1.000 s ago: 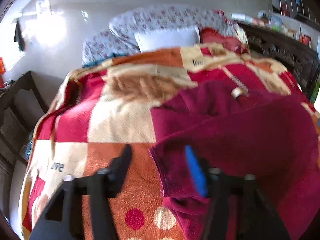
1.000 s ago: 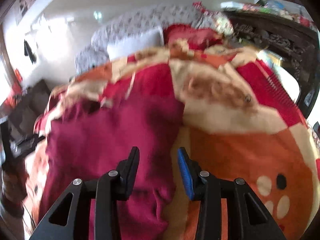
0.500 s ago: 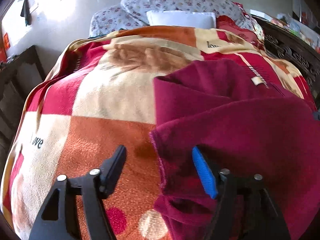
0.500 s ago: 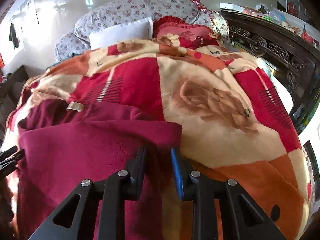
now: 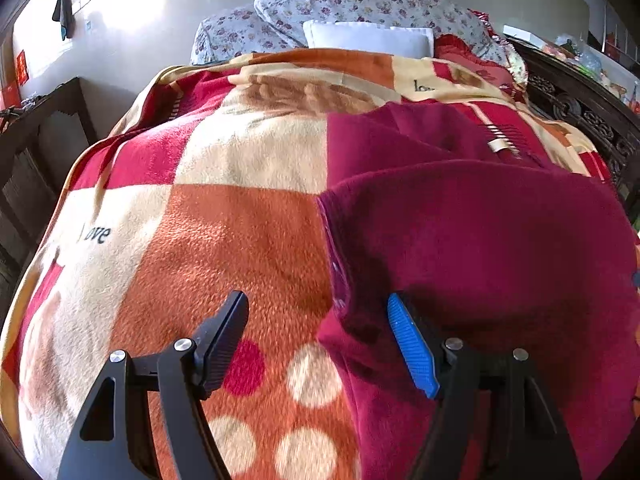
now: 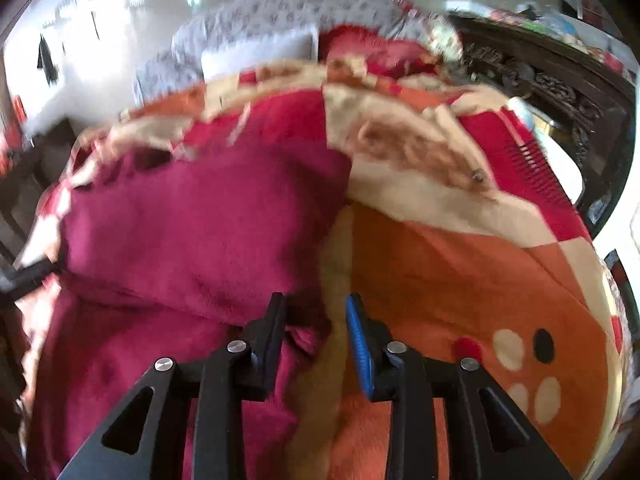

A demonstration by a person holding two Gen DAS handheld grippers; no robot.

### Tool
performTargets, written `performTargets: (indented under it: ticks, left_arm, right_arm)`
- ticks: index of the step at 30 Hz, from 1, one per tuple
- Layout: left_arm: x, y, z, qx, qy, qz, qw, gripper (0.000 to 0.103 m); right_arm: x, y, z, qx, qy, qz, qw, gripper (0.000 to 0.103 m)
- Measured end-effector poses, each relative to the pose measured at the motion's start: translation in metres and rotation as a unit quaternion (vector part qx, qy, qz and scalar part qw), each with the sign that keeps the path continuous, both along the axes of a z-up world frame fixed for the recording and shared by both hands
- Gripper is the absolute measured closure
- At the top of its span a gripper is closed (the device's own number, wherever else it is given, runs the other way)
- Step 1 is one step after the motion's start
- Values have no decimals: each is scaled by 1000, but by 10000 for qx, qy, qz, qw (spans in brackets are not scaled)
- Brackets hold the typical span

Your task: Fold small clothes

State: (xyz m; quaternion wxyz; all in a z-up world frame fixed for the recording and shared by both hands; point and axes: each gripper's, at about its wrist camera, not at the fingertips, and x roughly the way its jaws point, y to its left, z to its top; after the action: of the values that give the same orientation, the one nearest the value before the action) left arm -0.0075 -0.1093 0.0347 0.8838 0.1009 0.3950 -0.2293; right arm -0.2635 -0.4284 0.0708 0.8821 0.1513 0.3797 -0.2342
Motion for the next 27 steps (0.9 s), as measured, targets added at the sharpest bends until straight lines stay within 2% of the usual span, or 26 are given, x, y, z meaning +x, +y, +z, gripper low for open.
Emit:
performTargets:
  ticks: [1,2,3,4,6,7,8,9,11,13,16,18,21,22,23,24,25,27]
  left_arm:
    - [-4,2,3,-9,-32,-20,10000,31]
    - [-7,4,4,-9,-53,-29,10000,31]
    - [-11,6,5,-13,-59,-41,10000,31]
    - [-14,6,5,-24,-39,-58,10000,31]
    - [-19,6,2,-42,42,-60,10000,31]
    - [-22,5,-1,-51,95,-76,9999,31]
    - [-25,4,-3,-45,132,-85,9999,31]
    - [-29,3,-5,-13,178,-95,9998,31]
    - [-38,5,-8,45,255,-134,9996,31]
    - [-50,12,-11,29,282,-170,9995,31]
    - [-62,19,-22,163,398,-210,9989,31]
    - [-69,24,-25,169,408,-190,9988,31]
    - [-80,32,-22,147,465,-157,9987,30]
    - [-84,34,-22,145,503,-150,9985,30]
    - [-87,37,-22,146,539,-151,9983,29]
    - [-92,39,-22,157,558,-160,9982,29]
    - [-97,42,-22,181,550,-160,9982,29]
    - [-105,47,-22,199,515,-152,9984,29]
  right_arm:
    - [-10,2,4,34,-127,-10,9999,51]
    - [-15,4,4,92,-194,22,9998,30]
    - [-17,7,2,144,-236,77,9996,23]
    - [-16,8,-1,135,-206,98,9996,20]
    - [-5,9,-15,139,18,116,9998,21]
    - [2,8,-22,230,69,147,9996,32]
    - [9,5,-30,321,109,133,9993,72]
    - [10,1,-33,415,42,62,9991,81]
    - [-1,-5,-26,605,-313,-83,9976,84]
    - [-7,-5,-20,460,-327,-139,9983,84]
    - [1,-5,-37,424,54,-200,9989,84]
    - [-2,0,-34,326,-1,-252,9992,83]
    - [-20,11,-18,366,-27,-279,9989,70]
    - [-27,18,-13,378,-68,-180,9991,61]
    - [-35,29,-10,394,-52,-6,9992,46]
    - [-43,40,-9,397,6,139,9991,39]
    - [-50,51,-10,384,38,254,9989,35]
    - [-62,66,-14,404,112,437,9982,35]
